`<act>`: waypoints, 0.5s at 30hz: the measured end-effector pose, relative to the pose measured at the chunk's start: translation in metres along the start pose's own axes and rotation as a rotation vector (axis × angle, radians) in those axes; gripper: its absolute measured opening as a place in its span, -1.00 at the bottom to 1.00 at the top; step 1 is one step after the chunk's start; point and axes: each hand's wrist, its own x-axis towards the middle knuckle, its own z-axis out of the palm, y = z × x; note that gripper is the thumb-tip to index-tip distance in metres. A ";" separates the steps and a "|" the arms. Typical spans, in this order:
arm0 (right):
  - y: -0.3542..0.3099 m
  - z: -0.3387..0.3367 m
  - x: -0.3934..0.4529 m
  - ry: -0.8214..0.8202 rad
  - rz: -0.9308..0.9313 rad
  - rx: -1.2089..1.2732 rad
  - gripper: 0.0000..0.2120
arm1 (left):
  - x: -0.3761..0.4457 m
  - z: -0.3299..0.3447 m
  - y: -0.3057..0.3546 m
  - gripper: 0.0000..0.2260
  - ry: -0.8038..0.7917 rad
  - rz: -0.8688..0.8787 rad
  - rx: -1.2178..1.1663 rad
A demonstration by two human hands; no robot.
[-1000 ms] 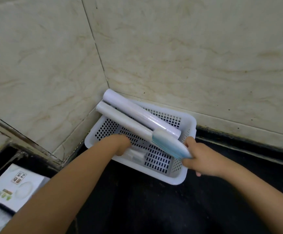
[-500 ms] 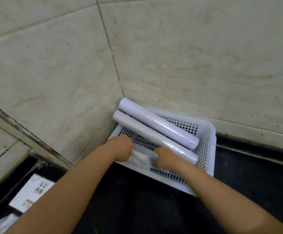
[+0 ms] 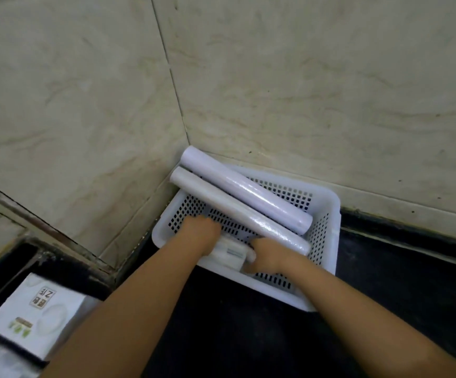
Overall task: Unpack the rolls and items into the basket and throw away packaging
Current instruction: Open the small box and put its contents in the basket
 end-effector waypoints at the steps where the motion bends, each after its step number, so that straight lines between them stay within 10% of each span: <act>1: 0.004 0.000 -0.004 0.010 0.002 -0.001 -0.81 | -0.001 0.000 0.000 -0.71 0.024 -0.003 0.014; 15: 0.017 -0.001 -0.097 0.321 -0.162 -0.048 -0.78 | -0.085 -0.003 0.053 -0.70 0.494 0.149 -0.228</act>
